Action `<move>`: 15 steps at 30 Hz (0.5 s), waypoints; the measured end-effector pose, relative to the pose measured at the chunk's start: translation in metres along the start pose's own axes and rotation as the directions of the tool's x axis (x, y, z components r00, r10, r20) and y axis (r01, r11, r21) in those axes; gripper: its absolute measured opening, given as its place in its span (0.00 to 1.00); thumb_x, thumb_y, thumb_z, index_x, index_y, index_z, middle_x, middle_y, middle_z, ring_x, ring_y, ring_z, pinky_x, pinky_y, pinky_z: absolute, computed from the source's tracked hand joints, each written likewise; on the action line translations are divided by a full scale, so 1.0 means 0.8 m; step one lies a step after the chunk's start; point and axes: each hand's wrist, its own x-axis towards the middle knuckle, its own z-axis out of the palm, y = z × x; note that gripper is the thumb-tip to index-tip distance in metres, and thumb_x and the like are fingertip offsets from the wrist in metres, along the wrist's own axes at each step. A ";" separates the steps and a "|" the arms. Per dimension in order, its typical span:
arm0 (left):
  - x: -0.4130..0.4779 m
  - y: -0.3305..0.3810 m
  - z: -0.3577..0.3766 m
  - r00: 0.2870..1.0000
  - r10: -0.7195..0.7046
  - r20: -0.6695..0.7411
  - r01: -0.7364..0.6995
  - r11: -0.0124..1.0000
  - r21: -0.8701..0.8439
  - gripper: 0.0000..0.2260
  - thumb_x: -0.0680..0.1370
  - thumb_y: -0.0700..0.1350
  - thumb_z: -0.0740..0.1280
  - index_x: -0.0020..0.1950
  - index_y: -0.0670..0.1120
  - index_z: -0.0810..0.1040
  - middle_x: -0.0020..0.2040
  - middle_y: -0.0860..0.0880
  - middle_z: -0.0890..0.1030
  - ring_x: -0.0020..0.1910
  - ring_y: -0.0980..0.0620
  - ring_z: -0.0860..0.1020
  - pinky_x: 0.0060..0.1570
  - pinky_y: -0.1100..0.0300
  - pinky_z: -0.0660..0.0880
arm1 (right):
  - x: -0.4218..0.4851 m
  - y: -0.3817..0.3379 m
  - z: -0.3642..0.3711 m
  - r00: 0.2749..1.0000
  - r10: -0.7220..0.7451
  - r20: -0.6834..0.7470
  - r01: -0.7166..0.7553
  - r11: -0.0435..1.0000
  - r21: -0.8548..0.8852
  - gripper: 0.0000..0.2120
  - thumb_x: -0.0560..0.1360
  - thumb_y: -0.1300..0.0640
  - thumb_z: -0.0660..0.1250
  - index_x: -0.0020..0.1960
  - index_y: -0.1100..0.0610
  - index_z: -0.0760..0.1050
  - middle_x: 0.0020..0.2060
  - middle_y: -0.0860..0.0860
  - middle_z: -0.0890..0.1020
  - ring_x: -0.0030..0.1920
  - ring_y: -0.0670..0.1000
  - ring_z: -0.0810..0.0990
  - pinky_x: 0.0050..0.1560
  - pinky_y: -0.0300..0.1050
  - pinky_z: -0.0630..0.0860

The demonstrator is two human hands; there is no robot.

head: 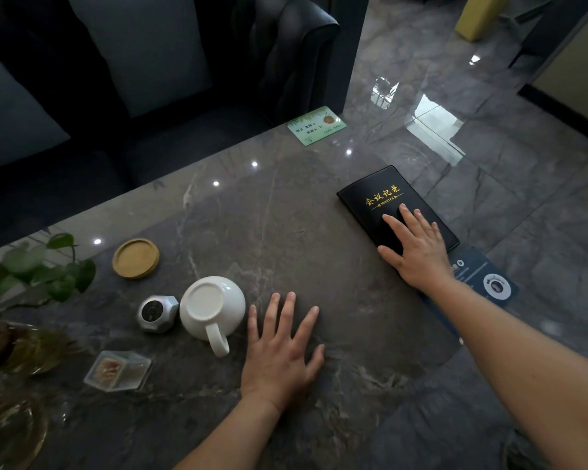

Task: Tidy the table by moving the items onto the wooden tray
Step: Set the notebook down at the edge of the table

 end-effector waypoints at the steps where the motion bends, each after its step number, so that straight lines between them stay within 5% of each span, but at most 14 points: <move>1: 0.000 0.000 0.000 1.000 0.000 -0.002 0.000 1.000 0.001 0.28 0.75 0.63 0.61 0.74 0.57 0.66 0.76 0.43 0.66 0.76 0.39 0.62 0.71 0.32 0.57 | 0.000 0.000 0.001 1.000 -0.003 0.000 0.003 1.000 -0.002 0.30 0.78 0.39 0.60 0.77 0.41 0.57 0.81 0.49 0.53 0.80 0.54 0.48 0.78 0.58 0.44; 15: 0.000 0.000 0.001 1.000 -0.008 -0.009 0.008 1.000 0.013 0.28 0.76 0.63 0.59 0.76 0.57 0.64 0.78 0.43 0.64 0.77 0.40 0.59 0.72 0.32 0.55 | 0.005 0.010 -0.001 0.998 -0.056 0.025 0.057 0.998 -0.034 0.31 0.77 0.38 0.59 0.77 0.40 0.54 0.81 0.49 0.52 0.80 0.55 0.47 0.78 0.59 0.44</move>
